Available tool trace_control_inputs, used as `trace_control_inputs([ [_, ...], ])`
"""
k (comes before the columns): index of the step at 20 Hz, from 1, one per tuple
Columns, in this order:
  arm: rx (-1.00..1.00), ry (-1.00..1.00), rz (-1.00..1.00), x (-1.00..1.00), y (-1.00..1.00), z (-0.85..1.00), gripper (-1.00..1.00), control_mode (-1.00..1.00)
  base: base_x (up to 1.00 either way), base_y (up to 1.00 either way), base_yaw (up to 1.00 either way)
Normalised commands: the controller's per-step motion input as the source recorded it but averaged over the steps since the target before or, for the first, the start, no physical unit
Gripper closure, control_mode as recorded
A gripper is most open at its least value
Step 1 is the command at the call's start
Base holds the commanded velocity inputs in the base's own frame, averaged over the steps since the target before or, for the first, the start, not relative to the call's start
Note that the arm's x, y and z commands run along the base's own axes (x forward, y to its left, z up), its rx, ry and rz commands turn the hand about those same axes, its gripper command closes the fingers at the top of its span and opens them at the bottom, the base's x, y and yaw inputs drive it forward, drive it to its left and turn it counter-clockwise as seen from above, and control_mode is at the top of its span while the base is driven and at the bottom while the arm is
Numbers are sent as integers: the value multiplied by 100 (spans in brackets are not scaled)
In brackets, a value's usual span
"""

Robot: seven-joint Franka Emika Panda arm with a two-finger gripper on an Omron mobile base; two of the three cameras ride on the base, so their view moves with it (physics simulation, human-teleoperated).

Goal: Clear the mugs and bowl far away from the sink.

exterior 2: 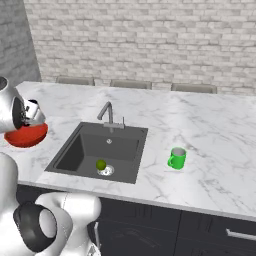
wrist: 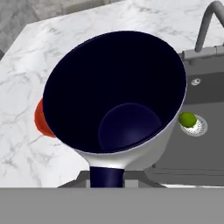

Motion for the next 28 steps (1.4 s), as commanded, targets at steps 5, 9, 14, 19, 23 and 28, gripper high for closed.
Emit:
trace_control_inputs([
  [5, 0, 0, 9, -75, -80, 64, 100, -100, 0, 0, 0],
  [9, 0, 0, 10, -72, -65, 39, 100, -100, 0, 0, 0],
  [14, 0, 0, 8, -77, -49, 3, 100, -100, 0, 0, 0],
  [19, 0, 0, 0, 0, 0, 0, 100, 100, -99, -10, 35],
  [23, 0, 0, 0, 0, 0, 0, 100, 100, -58, 5, 76],
  [28, 0, 0, 0, 0, 0, 0, 100, 100, -36, 10, 90],
])
